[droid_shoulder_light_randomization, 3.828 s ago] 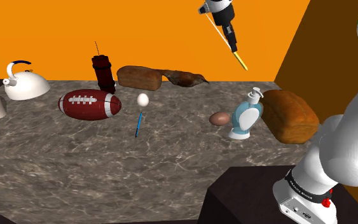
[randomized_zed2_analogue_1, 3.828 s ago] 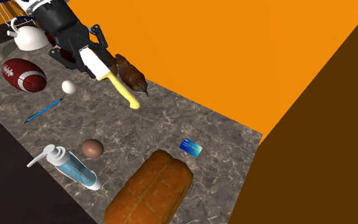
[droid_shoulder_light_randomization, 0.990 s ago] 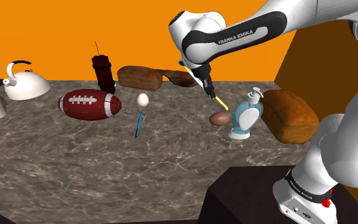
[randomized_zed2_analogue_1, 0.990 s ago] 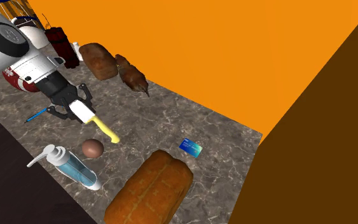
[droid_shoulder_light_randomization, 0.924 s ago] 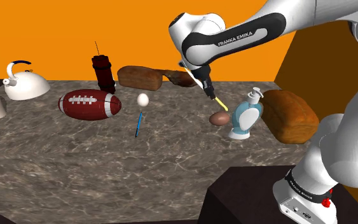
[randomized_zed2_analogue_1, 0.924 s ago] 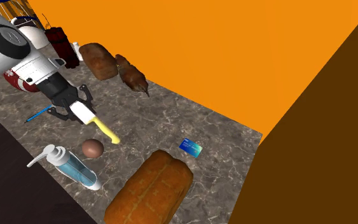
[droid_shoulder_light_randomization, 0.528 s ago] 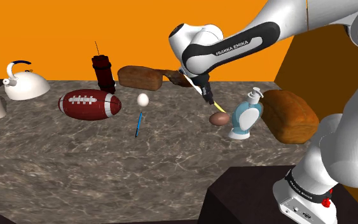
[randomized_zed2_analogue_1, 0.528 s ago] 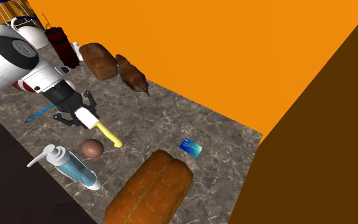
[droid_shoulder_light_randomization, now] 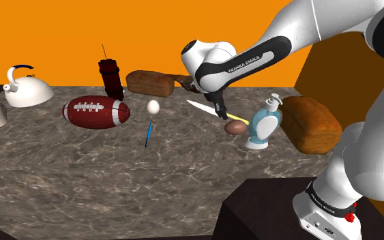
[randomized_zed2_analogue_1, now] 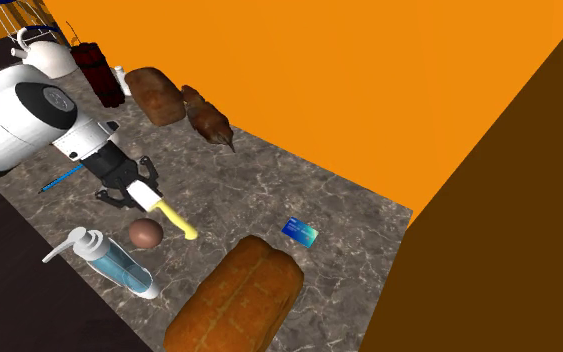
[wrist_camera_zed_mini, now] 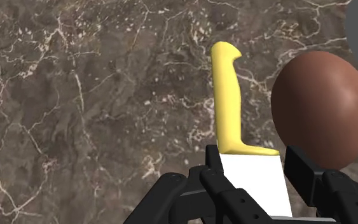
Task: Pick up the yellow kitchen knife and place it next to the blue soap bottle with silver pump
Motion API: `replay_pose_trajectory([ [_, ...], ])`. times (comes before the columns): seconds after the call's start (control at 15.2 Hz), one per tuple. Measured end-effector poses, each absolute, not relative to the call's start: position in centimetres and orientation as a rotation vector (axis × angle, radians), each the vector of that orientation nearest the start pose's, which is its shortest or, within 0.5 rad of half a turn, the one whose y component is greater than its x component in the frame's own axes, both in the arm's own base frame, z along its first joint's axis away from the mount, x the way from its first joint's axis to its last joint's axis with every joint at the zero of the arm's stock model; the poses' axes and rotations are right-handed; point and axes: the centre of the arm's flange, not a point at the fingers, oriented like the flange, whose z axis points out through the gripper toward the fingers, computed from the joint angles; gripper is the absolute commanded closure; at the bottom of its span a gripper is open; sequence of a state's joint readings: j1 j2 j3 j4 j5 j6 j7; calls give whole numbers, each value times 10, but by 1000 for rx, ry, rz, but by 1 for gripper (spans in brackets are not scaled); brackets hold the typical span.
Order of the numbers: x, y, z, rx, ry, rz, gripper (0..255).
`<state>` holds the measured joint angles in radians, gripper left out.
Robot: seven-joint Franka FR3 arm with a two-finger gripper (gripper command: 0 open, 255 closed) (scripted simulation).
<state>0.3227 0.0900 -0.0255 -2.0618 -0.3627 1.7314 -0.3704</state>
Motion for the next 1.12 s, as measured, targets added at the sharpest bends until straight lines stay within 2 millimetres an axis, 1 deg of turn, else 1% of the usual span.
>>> replay_pose_trajectory([
  [0.53, 502, 119, 330, -3117, -1323, 740, 255],
  [0.92, 503, 120, 326, -3117, -1323, 742, 255],
  [0.99, 503, 120, 326, -3117, -1323, 742, 0],
  [1.12, 503, 120, 326, -3117, -1323, 742, 0],
])
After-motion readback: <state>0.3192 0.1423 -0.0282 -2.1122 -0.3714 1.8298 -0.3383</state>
